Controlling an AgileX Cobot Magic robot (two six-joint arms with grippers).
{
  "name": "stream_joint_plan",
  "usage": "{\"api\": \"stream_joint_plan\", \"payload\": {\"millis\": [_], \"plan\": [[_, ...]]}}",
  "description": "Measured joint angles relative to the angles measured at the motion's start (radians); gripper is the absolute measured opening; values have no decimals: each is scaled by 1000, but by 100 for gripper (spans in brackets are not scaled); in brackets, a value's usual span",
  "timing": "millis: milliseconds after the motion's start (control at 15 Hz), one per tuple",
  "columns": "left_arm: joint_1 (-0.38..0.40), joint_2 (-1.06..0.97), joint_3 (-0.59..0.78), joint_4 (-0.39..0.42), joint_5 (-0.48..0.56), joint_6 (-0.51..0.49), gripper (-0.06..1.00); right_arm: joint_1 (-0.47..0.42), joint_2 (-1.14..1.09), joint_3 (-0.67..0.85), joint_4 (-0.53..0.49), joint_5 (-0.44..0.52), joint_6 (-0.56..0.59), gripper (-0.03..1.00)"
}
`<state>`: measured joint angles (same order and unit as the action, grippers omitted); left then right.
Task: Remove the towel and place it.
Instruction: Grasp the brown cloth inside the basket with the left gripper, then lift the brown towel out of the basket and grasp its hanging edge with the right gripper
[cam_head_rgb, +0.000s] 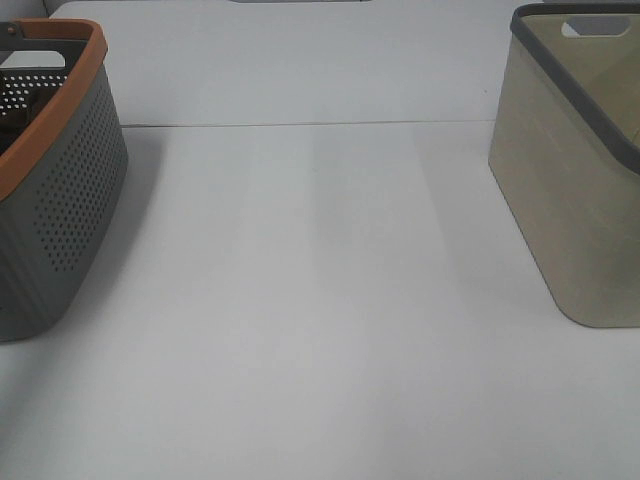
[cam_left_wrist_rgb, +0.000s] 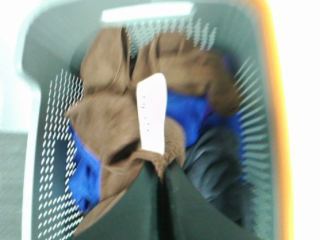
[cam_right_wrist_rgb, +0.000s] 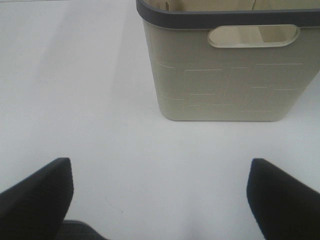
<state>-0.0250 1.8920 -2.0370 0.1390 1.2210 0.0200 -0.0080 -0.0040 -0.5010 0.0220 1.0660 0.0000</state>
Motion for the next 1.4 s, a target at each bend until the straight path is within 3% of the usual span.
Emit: {"api": "stream_joint_plan", "payload": {"millis": [133,467,667,1067,1267,1400], "plan": [[-7,-22,-139,-111,1,0,0,0,0,0,0,0,0,86],[-130,-23,-340,-148,-5,1,0,0,0,0,0,0,0,85],[-190,-23,-356,-156,-118,0,0,0,0,0,0,0,0,85],[-342,-23,-356,-236,-508,-1,0,0,0,0,1,0,0,85],[-390,-12,-356,-238,-603,-4,0,0,86,-6,37,-11,-13,83],[-407,16,-356,-245,-631,-4,0,0,198,-14,107,-77,-84,80]]}}
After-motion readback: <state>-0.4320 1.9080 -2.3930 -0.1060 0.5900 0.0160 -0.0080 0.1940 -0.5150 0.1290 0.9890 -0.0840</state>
